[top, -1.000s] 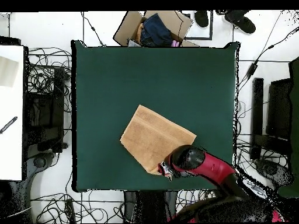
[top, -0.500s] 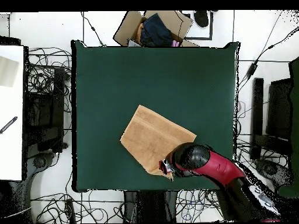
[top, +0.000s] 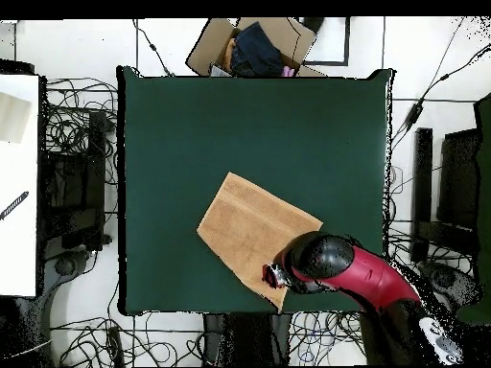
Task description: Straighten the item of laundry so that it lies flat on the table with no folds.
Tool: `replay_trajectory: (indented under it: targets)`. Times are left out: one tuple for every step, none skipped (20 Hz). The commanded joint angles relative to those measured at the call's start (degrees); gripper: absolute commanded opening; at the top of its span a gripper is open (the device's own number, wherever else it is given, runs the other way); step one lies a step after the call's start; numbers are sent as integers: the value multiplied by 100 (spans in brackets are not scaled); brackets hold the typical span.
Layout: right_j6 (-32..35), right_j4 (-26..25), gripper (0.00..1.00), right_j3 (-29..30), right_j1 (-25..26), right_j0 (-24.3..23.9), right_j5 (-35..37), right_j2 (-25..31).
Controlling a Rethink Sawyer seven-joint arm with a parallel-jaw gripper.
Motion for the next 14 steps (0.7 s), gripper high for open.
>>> replay_trajectory:
  targets:
    - [1175,226,100,262,144,91,-85,57]
    - [1186,226,100,287,177,85,-137,42]
    - [1175,215,100,267,228,74,-173,42]
    - [1186,201,100,266,248,77,-204,29]
    - [1183,189,100,242,304,71,-237,31]
    - [1188,175,100,229,369,65,-299,28]
    - [1179,157,100,212,469,44,-373,29]
    - [1171,140,100,195,568,23,-447,29]
    - [1147,122,100,199,673,-27,-530,24]
    - [1108,109,100,192,798,-78,-643,44]
    - [1083,103,100,170,913,-121,-734,59]
    - [1058,95,100,165,1010,-162,-835,76]
    - [1036,88,100,185,1068,-206,-933,91]
    - [1036,82,100,170,1125,-214,-974,100]
